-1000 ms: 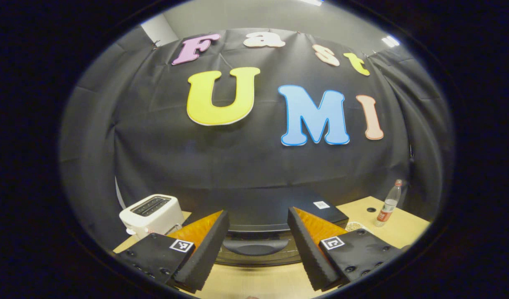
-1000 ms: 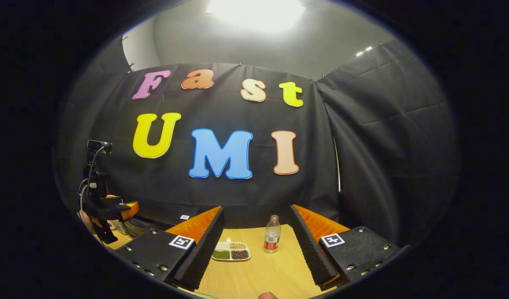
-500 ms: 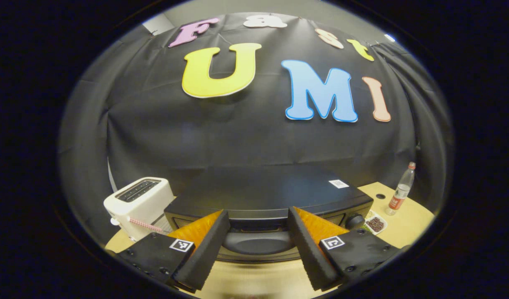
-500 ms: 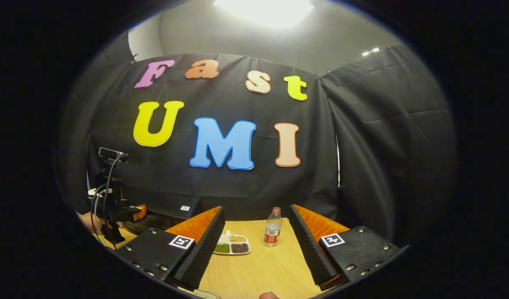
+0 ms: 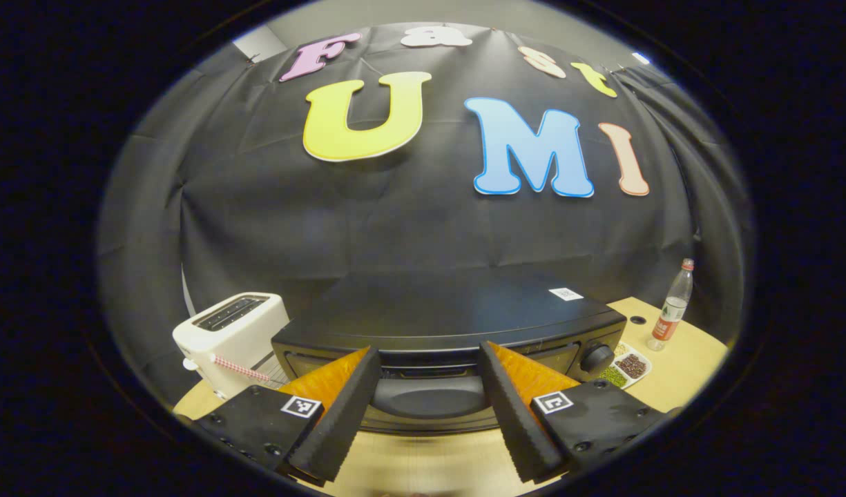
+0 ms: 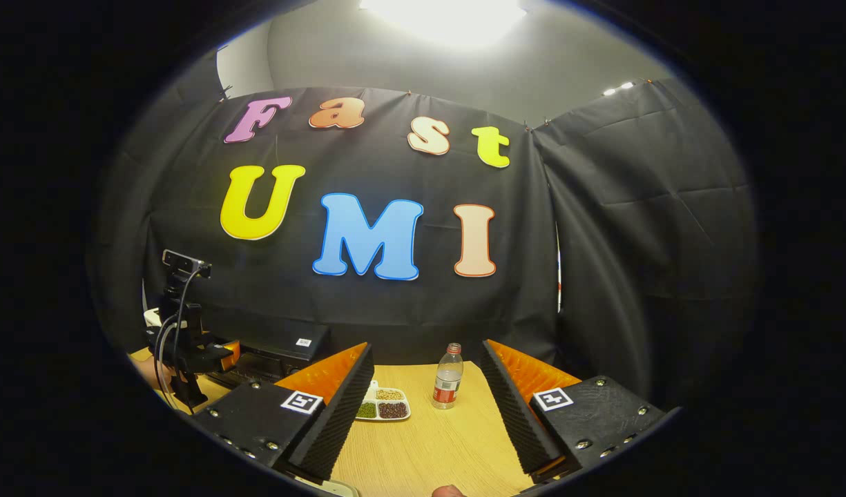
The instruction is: Open the electric oven with the left hand, put the food in, and close the electric oven.
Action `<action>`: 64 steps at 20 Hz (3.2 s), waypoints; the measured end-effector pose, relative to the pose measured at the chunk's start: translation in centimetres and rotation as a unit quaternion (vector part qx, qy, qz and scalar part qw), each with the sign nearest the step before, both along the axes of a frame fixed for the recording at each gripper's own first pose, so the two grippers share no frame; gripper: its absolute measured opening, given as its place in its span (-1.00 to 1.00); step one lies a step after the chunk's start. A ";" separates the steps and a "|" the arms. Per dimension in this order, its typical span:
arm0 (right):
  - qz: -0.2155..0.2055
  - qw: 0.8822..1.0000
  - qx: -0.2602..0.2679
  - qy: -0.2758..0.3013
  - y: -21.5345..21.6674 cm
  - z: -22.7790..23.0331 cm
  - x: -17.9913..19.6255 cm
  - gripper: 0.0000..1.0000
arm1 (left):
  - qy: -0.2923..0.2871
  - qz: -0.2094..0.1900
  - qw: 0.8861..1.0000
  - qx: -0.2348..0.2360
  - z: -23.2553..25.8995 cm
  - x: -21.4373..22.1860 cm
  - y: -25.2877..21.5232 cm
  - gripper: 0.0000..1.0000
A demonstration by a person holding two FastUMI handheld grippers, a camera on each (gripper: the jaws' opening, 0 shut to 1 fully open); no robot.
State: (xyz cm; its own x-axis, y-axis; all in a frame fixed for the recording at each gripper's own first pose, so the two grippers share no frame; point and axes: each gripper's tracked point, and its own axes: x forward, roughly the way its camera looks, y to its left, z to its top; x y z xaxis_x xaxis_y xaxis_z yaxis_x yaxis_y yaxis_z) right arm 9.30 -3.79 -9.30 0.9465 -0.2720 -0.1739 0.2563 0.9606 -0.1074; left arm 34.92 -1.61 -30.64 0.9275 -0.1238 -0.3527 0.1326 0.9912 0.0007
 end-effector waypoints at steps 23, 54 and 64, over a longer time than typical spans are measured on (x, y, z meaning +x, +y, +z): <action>0.047 0.999 -0.004 0.010 -0.6 0.5 -3.4 0.90 | 0.023 0.020 0.999 -0.011 -2.9 -9.8 0.9 1.00; 0.173 0.981 0.073 0.055 4.8 -3.2 -4.1 0.91 | -0.027 0.057 0.998 -0.019 7.4 -19.9 3.6 0.90; 0.264 0.922 0.195 0.207 9.7 -10.7 -5.5 0.91 | -0.114 0.087 0.990 -0.006 19.1 -23.4 7.8 0.99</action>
